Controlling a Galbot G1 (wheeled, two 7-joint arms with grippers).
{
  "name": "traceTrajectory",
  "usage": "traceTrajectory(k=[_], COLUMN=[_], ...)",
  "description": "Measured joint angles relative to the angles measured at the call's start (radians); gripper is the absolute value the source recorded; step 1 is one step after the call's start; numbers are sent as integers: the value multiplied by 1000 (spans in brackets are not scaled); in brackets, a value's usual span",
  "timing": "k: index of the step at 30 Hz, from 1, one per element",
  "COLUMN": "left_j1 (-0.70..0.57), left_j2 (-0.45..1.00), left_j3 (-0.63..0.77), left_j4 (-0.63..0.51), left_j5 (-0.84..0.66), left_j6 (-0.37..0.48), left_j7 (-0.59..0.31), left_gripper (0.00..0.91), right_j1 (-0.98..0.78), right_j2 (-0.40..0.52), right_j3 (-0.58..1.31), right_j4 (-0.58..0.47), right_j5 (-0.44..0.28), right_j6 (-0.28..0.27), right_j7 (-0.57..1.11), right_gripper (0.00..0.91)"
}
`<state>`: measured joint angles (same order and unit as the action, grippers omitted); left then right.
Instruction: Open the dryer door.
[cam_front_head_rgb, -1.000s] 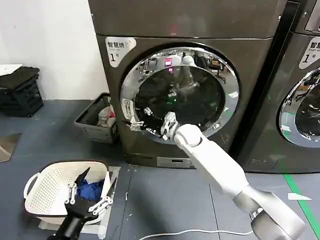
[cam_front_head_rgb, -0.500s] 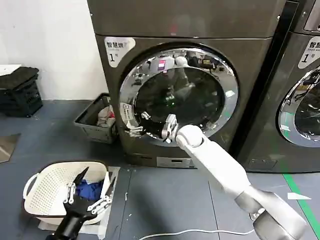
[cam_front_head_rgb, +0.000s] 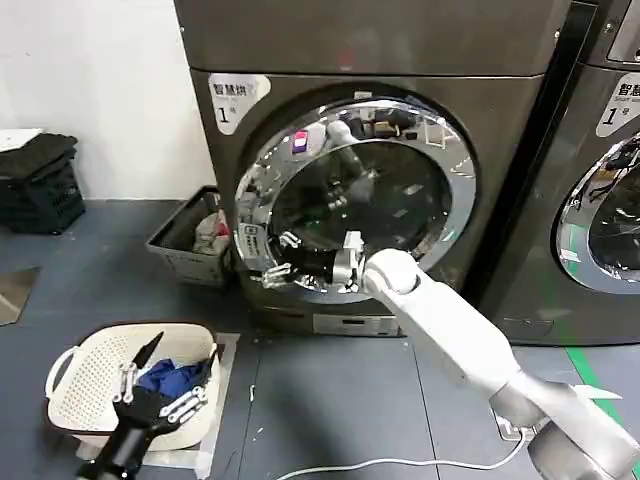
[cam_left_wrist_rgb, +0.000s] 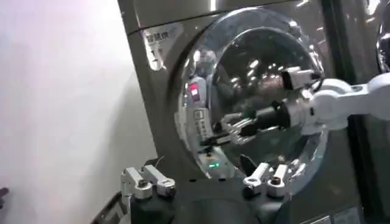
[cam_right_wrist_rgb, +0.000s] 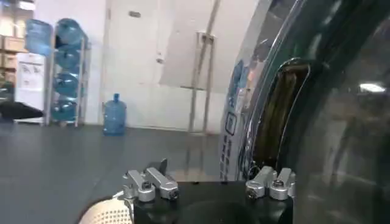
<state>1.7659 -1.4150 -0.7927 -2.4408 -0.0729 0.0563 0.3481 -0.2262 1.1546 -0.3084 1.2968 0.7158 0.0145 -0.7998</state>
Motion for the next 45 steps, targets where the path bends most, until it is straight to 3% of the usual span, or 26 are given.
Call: traceTrajectory(k=[4,15,27,45], left_j1=[-17,-69,-140,-267], left_j2=[8,41,101,268], left_j3=[-12,-31,-35,-52], left_j4=[6,28,65,220], left_j5=[-19,-58,-165,-329], left_j6=[10,24,42,30], left_j7=[2,15,20,177], left_gripper=[907,907,907,907], right_j1=[2,-11,-28,-106], right_j2=[-23,-84,-144,-261], right_j3=[-19,-37,-16,46], right_j4=[7,50,99,220], right_j5=[47,101,146,181], right_j6=[46,80,82,108], right_j7=[-52,-181,-349,-535], right_gripper=[907,907,907,907])
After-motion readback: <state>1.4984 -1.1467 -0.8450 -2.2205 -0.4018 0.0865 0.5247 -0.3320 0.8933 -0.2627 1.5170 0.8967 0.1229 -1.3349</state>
